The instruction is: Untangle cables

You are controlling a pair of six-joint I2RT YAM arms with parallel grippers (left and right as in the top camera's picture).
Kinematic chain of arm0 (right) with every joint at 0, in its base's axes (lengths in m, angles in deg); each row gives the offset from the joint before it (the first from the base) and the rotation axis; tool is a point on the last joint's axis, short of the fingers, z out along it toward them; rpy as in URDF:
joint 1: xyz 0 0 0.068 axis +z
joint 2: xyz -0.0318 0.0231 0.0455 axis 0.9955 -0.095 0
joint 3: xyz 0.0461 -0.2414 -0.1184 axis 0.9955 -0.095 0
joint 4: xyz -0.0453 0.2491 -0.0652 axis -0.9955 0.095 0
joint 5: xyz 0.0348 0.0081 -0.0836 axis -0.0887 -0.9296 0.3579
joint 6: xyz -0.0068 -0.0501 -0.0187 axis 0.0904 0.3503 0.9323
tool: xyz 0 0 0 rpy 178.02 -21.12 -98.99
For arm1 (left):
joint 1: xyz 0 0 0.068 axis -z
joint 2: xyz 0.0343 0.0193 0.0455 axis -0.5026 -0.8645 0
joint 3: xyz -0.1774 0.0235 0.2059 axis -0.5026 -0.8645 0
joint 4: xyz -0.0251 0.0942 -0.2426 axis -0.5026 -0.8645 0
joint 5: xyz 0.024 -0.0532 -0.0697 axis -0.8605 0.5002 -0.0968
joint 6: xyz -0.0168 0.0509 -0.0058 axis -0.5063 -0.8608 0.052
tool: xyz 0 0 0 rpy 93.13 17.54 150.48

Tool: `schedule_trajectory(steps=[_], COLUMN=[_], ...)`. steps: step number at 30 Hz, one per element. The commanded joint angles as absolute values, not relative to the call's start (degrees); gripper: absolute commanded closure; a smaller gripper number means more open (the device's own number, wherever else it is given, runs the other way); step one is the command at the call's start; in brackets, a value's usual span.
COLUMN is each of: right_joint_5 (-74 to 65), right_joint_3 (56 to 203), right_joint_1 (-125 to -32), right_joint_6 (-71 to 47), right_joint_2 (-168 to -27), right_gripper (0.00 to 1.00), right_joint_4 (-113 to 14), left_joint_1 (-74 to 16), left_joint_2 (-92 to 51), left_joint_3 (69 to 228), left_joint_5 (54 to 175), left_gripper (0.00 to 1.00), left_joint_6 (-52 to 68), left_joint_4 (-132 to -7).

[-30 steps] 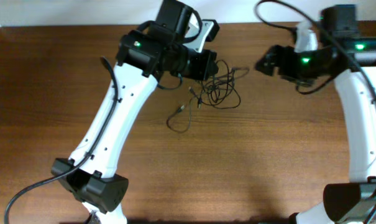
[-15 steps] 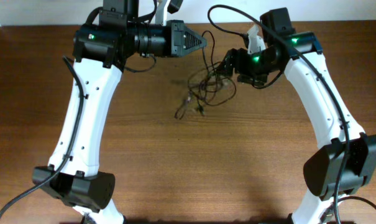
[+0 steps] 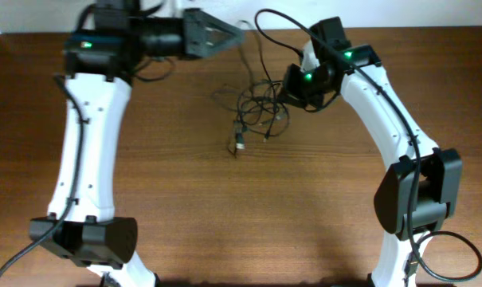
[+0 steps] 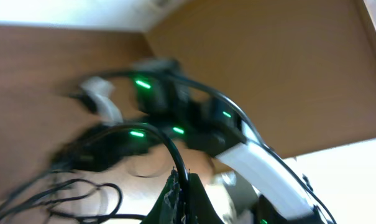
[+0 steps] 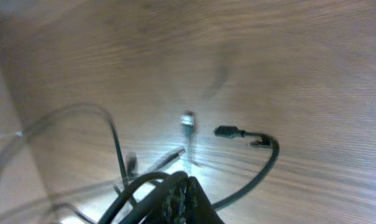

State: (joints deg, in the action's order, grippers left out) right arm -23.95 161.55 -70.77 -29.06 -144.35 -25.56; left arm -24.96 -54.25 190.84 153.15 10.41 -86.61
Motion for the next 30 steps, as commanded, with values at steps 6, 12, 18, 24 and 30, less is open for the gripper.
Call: schedule_trajectory(steps=[6, 12, 18, 24, 30], right_joint_5=[-16.50, -22.29, -24.08, -29.20, -35.51], right_joint_3=[161.46, 161.44, 161.44, 161.44, 161.40], right_joint_1=[-86.24, -82.33, -71.25, -68.65, -65.06], right_joint_6=[-13.12, -13.30, -22.41, -25.69, -20.62], right_joint_2=[-131.36, -124.46, -129.46, -133.83, -133.90], right_gripper=[0.96, 0.70, 0.27, 0.27, 0.31], right_joint_4=[-13.34, -11.42, -20.38, -25.76, -27.57], left_joint_1=[-38.01, -32.87, -29.59, -29.57, -29.57], left_joint_2=[-51.36, -51.47, -49.07, -45.70, -45.46], left_joint_3=[191.41, 191.41, 191.43, 191.43, 191.43], left_joint_5=[100.74, 107.10, 149.39, 158.16, 147.58], left_gripper=[1.00, 1.00, 1.00, 1.00, 1.00], left_joint_6=[4.38, -6.46, -8.69, 18.06, 23.37], left_joint_4=[-101.65, -104.68, -93.91, -69.41, -59.53])
